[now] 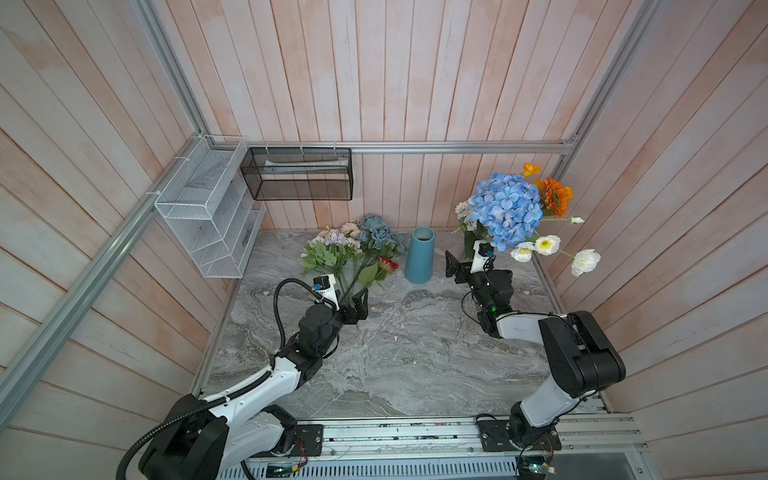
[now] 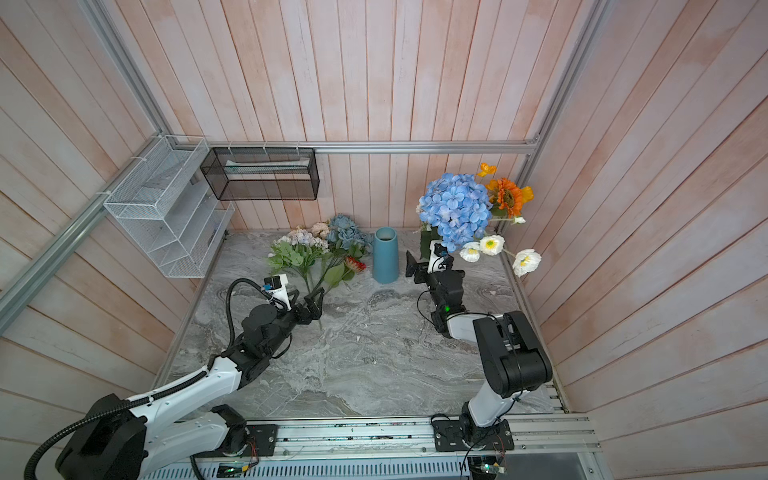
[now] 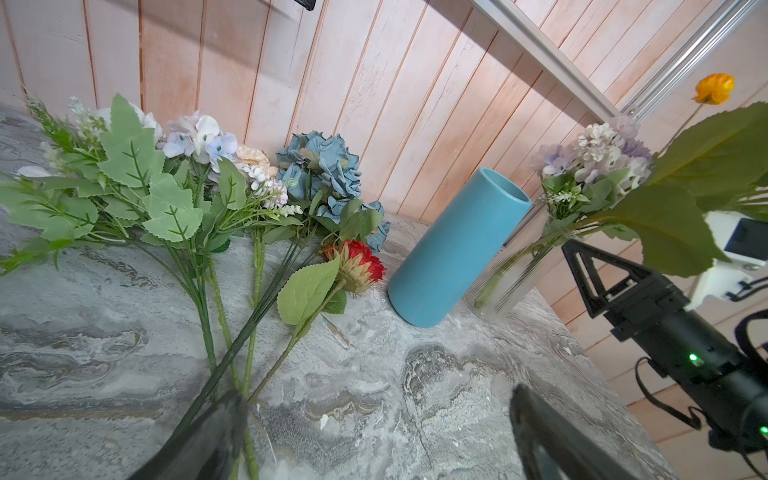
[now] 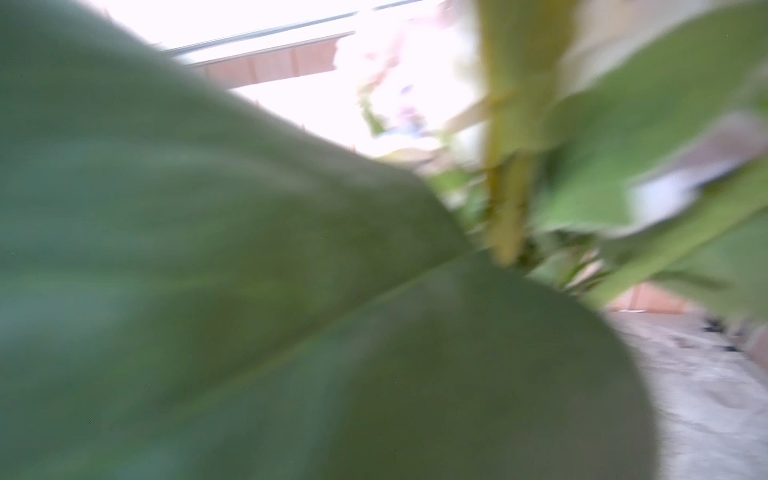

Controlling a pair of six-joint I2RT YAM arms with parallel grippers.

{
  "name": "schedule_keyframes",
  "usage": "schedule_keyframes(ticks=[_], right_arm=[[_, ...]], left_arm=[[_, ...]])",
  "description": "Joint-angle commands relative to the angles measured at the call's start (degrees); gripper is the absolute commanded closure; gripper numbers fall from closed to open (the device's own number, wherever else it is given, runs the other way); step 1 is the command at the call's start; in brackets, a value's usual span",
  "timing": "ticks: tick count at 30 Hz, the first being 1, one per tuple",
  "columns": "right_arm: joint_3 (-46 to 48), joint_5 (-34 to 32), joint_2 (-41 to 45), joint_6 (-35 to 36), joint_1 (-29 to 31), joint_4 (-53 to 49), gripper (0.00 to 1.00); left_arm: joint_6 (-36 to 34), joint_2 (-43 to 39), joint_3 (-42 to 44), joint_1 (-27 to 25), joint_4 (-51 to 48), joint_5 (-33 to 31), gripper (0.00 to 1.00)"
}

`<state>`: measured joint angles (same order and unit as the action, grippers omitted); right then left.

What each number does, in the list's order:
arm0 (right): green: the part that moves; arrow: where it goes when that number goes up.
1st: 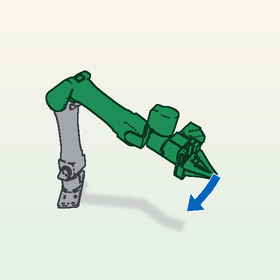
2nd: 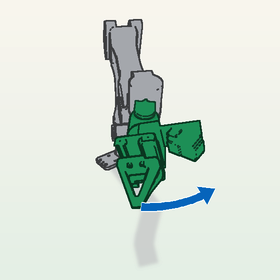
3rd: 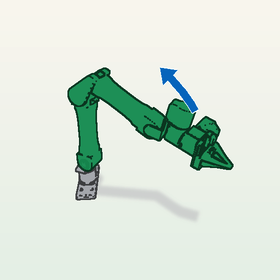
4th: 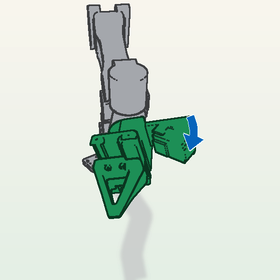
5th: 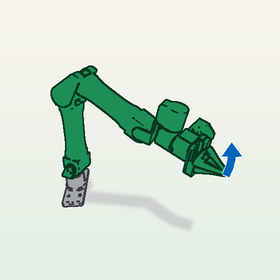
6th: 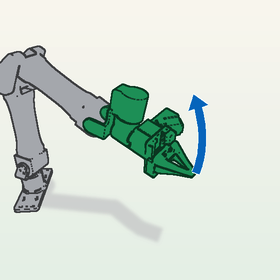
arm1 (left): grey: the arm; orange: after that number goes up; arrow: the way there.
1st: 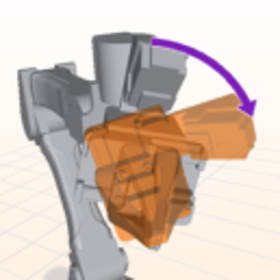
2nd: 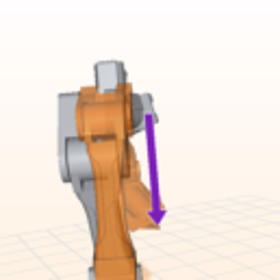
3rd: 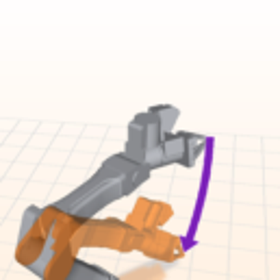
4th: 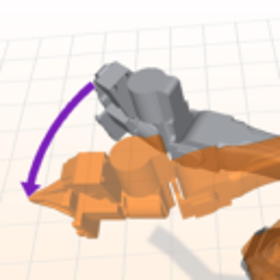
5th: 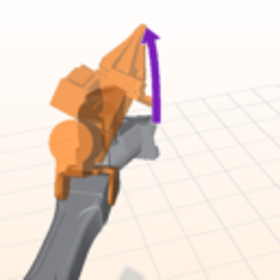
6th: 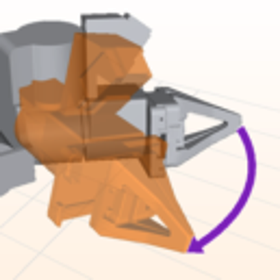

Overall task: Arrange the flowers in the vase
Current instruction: 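Release the glass vase, reach right gripper to teal vase while left nears flowers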

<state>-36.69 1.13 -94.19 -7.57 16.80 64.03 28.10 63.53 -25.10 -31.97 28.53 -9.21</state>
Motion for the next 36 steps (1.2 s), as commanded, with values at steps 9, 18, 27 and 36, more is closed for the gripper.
schedule_keyframes(ticks=[9,18,27,36], right_arm=[[-1.09,0.1,-3.21,2.9,9.47,4.25,0.02],[-13.11,0.5,-13.47,5.76,9.59,6.12,0.02],[-23.81,2.52,-22.45,6.42,7.3,4.48,0.02],[-29.05,5.11,-26.91,6.33,7.11,4.07,0.09]], left_arm=[[-0.55,-0.84,2.33,5.4,2.08,1.68,0.0],[-1.62,-2.61,3.39,13.0,0.08,5.05,0.0],[-1.11,-1.58,3.57,15.94,0.38,6.14,0.0],[-1.07,-0.83,2.95,17.93,0.34,5.98,0.0]])
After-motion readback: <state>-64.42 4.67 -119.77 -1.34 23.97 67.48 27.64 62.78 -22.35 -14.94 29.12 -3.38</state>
